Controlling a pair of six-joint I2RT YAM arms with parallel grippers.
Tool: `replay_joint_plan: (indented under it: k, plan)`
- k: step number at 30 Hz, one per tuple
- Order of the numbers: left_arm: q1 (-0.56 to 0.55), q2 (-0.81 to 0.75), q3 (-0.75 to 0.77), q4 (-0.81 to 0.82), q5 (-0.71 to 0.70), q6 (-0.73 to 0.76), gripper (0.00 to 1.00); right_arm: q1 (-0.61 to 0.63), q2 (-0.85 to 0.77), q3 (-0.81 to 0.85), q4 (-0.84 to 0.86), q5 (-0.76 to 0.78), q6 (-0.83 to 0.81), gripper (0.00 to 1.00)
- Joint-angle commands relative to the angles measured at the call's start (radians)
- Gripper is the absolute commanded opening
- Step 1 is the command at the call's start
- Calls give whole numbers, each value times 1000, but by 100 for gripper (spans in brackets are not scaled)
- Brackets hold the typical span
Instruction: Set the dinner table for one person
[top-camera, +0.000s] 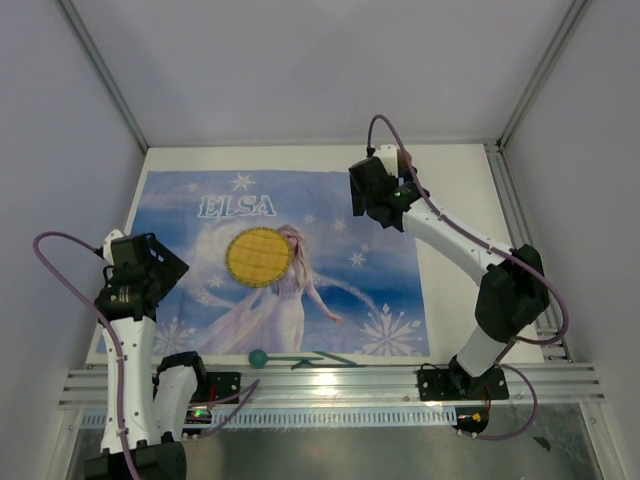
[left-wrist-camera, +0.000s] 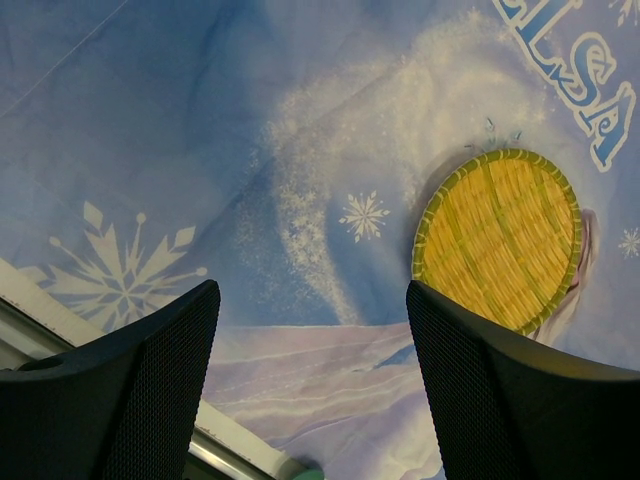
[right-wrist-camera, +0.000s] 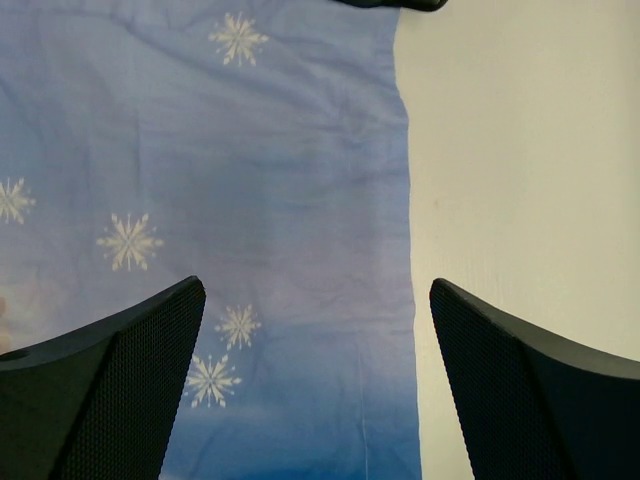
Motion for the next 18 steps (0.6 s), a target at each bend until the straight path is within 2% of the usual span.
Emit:
replay_joint_plan:
  k: [1,5,6,9,11,13,14,16,18]
  plan:
    - [2,-16,-6,27,-6,-1,78,-71,64,142,-55,-2,6,98]
    - [2,-17,-14,37,4,-1,78,-141,142,310,-132,-64,-17,98]
    - [2,-14,-16,38,4,-1,78,-184,155,332,-134,-182,-31,98]
    - [2,-8,-16,38,7,2,78,-246,206,413,-151,-326,-18,99]
    - [0,-8,-14,40,8,2,78,-286,254,481,-172,-302,-18,99]
    - [2,-11,-16,40,10,2,78,-348,330,585,-274,-274,18,99]
    - [2,-11,-17,41,13,2,78,-376,427,716,-317,-291,37,99]
    - [2,-11,-20,44,17,4,78,-459,503,839,-353,-404,104,99]
    - [0,-10,-20,44,20,5,78,-500,555,851,-324,-472,165,99]
